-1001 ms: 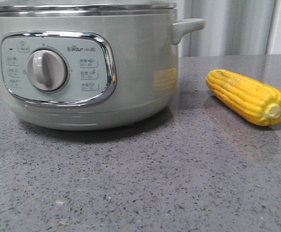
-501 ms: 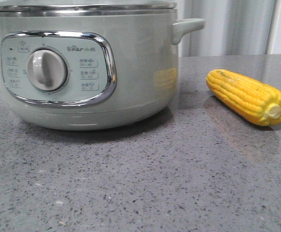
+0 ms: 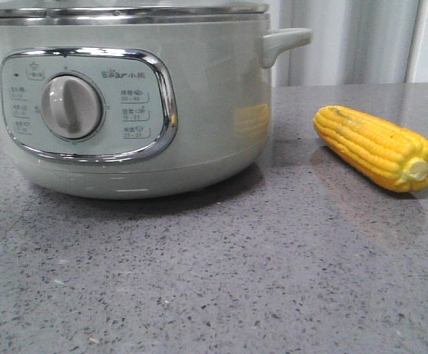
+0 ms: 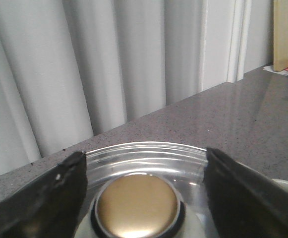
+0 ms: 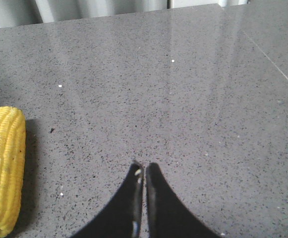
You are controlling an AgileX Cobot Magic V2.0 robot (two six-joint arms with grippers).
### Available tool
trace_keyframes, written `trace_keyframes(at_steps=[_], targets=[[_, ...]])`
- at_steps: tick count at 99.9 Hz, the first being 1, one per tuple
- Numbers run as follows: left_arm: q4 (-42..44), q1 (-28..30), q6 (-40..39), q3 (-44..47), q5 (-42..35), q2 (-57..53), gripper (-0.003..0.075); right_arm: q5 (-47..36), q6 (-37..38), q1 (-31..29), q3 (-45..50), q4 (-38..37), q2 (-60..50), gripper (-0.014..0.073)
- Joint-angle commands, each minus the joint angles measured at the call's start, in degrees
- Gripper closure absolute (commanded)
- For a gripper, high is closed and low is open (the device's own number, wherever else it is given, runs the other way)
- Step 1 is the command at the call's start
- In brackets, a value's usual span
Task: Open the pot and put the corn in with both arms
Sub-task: 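Lift the glass lid off the pot and set it beside the pot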
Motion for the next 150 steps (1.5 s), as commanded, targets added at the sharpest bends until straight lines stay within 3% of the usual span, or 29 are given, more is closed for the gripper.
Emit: trace_keyframes(at_steps=[1,36,79,126,150], targets=[[-0.7,-0.4,-0.3,-2.6,-4.7,0.2,0.0269,-4.8,-0.4,-0.4,-1.4,0.2,0.6,0.0667],[-2.8,-0.4,-0.3,-2.7,-4.8,1.0,0.0304,-4.8,-0.4,-1.3,-1.4,0.2,0.6,0.0667],[-2.9,-0.4,-0.3,-2.7,-6.1,1.0,0.0741,-4.8,-0.4,-1.3,-1.4,0.2,0.6,0.0667],[0.0,-0.1,0.2,-8.9,-6.4,-5.9,0.0741,-4.8,-0.4,-1.3,-1.4,0.2,0.6,0.0667],[0.0,7.3,0.2,-8.9,-3.5,-14.1,0.0741,-4.8,-0.4,-1.3,-1.4,0.2,0.6,0.0667]])
